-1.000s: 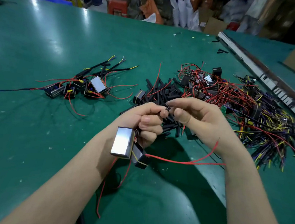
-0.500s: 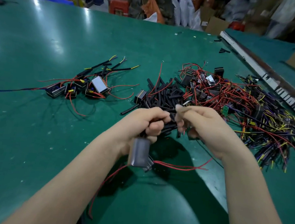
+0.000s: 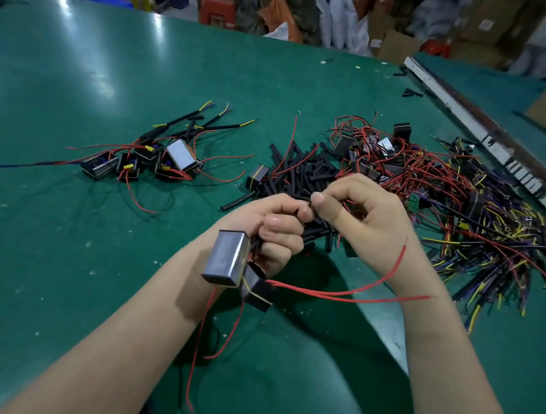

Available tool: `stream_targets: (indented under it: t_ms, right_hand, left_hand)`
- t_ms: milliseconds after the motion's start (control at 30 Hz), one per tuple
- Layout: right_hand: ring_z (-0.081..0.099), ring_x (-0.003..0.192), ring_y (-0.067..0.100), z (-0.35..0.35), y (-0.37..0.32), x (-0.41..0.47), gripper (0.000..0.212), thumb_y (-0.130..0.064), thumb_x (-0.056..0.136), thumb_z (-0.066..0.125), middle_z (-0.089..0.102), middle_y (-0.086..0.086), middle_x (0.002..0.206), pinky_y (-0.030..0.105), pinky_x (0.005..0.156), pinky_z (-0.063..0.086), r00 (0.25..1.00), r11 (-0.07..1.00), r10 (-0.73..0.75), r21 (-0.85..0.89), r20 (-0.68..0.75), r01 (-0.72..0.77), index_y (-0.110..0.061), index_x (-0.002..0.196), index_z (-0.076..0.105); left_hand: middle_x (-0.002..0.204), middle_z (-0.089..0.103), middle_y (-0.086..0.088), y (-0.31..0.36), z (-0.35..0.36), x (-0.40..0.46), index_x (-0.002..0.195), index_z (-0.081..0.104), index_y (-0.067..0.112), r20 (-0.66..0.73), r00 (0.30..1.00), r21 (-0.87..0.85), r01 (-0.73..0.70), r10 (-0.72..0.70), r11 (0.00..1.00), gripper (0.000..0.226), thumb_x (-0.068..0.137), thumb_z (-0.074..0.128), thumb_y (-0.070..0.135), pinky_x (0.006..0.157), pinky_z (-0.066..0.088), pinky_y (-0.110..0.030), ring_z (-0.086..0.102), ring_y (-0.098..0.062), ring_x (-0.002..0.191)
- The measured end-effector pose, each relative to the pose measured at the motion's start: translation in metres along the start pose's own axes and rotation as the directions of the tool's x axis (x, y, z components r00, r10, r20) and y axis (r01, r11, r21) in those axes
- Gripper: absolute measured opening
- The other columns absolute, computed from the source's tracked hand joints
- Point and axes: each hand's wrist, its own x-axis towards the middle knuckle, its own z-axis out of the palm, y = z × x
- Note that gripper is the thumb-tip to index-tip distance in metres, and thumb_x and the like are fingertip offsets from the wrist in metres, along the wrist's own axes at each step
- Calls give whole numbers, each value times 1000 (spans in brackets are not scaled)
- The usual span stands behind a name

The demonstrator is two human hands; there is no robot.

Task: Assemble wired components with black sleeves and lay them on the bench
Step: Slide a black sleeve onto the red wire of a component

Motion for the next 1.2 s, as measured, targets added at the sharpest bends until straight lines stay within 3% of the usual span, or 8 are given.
stream_targets:
  t_ms: [67,167,267,367,467,733,1000,1200]
  right_hand:
    - [47,60,0,2,0,1,21,-27,89,66,60,-8,71,15,60,35,986,988,154,16,64,-155,-28,68,62]
    - [44,59,8,5,3,1,19,-29,84,59,67,22,89,22,54,33,898,916,394,0,194,-402,-15,74,68]
    - [46,70,16,4,3,1,22,-29,89,62,62,30,86,30,68,36,902,908,391,83,181,-410,-11,80,70]
    - [47,62,6,-6,-2,1,20,-38,89,62,57,4,63,24,61,40,947,928,310,189,88,-321,-20,84,70]
    - [53,73,8,-9,-5,0,22,-44,81,59,66,15,85,27,70,47,959,924,263,257,108,-283,-26,89,70]
    - [52,69,5,2,-7,0,11,-16,91,62,63,-5,73,19,67,43,962,945,208,218,176,-244,-23,83,66]
    - [46,47,-1,6,-3,0,7,-13,91,62,62,-9,58,13,46,35,864,840,441,230,242,-492,-18,86,62]
    - [53,55,1,-14,-5,-1,14,-11,92,58,69,-6,70,11,47,36,912,814,317,418,261,-403,-20,97,68]
  left_hand:
    - [32,32,7,-6,0,3,65,53,13,-140,978,274,-109,152,956,20,84,47,15,27,19,-12,24,-1,27]
    - [36,32,8,-14,-1,6,69,51,14,-192,932,496,-178,307,850,26,93,42,16,30,21,-12,23,-2,31]
    - [36,30,10,-11,-1,3,69,48,14,-166,950,423,-172,263,890,16,84,49,19,29,18,-12,23,-1,30]
    - [33,29,8,-4,-1,1,67,48,15,-119,972,302,-157,201,940,12,77,50,22,27,17,-11,25,-1,27]
    - [31,29,6,-2,-1,1,61,51,15,-102,983,251,-124,154,960,16,76,48,19,25,18,-11,27,-1,25]
    - [33,30,8,-7,0,3,69,47,16,-133,975,292,-135,180,947,10,77,49,21,26,19,-10,26,0,27]
    - [41,38,7,-15,-3,6,61,59,16,-219,843,751,-176,492,637,34,94,48,15,34,21,-13,27,-3,33]
    - [33,29,7,-7,1,3,70,46,14,-161,935,477,-207,316,854,14,82,47,21,28,17,-11,22,-1,29]
